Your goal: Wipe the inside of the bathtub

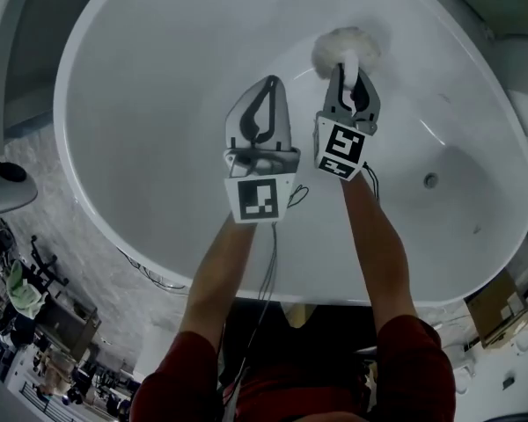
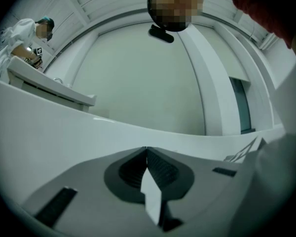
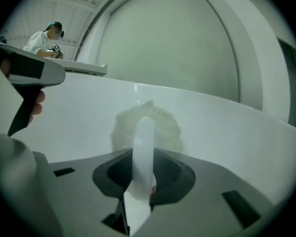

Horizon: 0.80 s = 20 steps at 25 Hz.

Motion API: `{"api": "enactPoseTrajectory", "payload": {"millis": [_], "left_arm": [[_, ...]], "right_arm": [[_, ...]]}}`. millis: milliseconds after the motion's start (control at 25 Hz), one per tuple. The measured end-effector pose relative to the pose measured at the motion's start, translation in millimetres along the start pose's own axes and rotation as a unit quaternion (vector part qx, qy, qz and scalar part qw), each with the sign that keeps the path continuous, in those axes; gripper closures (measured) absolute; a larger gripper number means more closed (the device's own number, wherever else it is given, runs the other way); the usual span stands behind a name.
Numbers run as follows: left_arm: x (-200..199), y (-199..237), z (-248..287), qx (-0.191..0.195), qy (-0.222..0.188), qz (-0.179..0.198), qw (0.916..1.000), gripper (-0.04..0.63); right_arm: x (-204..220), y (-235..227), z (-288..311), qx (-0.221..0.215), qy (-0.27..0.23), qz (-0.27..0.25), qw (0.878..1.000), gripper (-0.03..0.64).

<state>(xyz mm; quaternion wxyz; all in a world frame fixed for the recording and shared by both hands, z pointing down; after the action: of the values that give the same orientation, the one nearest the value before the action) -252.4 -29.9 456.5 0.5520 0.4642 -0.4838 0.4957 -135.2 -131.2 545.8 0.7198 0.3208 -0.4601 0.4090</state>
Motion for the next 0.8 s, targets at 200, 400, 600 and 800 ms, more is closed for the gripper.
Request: {"api": "enactPoseTrajectory", "payload": {"millis": [200, 400, 600, 800], "left_arm": [[18.9, 9.0, 1.4, -0.004, 0.014, -0.001, 0.9999, 0.580], [32.0, 10.5, 2.4, -0.003, 0.015, -0.003, 0.9999, 0.580], [41.6, 14.0, 6.2, -0.001, 0.019, -0.002, 0.9998, 0.580], [46.0, 16.9, 6.1, 0.004, 0.026, 0.004, 0.9997, 0.580]], "right_arm": [[10.2, 12.2, 47.6, -0.003, 0.008, -0.008, 1.000, 0.525], [20.9, 14.7, 89.1, 0.006, 0.015, -0.021, 1.000, 0.525], [24.7, 24.7, 111.0, 0.009, 0.018, -0.018, 1.000, 0.525], [24.9, 28.6, 111.4, 0.017, 0.014, -0.010, 1.000, 0.525]]}}
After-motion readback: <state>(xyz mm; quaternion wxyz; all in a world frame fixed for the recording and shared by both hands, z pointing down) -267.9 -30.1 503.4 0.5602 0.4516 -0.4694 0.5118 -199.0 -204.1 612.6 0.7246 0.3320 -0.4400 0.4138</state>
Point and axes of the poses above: the fingertips, and each gripper's own axes: z forward along the fingers, y to its left, x out of its underside, the point moved 7 cm from there along -z, backward along the fingers, and after that the axes turned 5 degrees about x, right-handed, at the moved point
